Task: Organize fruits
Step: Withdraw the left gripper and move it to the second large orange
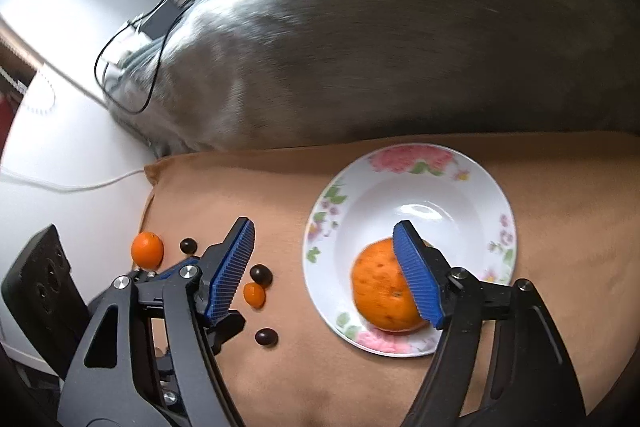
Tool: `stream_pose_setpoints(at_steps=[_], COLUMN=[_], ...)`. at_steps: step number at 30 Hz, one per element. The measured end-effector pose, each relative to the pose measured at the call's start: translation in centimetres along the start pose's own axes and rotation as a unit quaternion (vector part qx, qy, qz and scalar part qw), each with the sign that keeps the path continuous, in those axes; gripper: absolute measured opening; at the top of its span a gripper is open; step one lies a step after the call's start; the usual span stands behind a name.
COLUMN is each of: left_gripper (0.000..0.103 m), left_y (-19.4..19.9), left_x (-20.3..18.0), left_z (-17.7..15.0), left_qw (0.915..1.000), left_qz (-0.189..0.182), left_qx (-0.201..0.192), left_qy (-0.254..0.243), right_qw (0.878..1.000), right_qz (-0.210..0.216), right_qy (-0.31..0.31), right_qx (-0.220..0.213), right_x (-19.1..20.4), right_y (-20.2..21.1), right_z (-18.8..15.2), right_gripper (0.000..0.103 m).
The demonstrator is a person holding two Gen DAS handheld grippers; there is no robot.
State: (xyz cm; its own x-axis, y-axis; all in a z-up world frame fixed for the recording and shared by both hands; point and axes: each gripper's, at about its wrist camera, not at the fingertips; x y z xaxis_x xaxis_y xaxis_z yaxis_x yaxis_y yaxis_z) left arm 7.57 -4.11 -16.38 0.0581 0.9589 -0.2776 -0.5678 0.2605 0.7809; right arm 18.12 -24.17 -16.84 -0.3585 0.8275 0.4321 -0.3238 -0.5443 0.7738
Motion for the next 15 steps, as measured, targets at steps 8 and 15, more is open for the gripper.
stream_pose_setpoints(at_steps=[8,15], left_gripper=[0.079,0.079], left_y=[2.8,4.5], left_x=[4.1,7.8], left_z=[-0.7,-1.7], left_qw=[0.9987,0.9946], left_qz=[0.032,0.060], left_qx=[-0.014,-0.018], left_qy=[0.037,0.083], right_qw=[0.999,0.997], right_qz=[0.021,0.042], right_qy=[0.034,0.059], right_qx=[0.008,0.006], right_x=[4.8,9.1], right_y=[-2.1,-4.4], right_z=[0.5,1.2], right_gripper=[0.084,0.090])
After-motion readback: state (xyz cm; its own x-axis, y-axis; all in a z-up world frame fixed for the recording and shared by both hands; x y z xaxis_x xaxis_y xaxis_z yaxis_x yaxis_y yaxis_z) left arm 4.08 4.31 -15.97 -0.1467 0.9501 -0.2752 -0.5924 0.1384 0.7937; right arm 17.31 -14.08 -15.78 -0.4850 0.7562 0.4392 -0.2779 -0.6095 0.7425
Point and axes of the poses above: each gripper's, at about its wrist camera, not at the fingertips, and y roughly against the way its jaws point, x to its left, z to its top, and after that the axes turned 4 degrees about y, right-handed
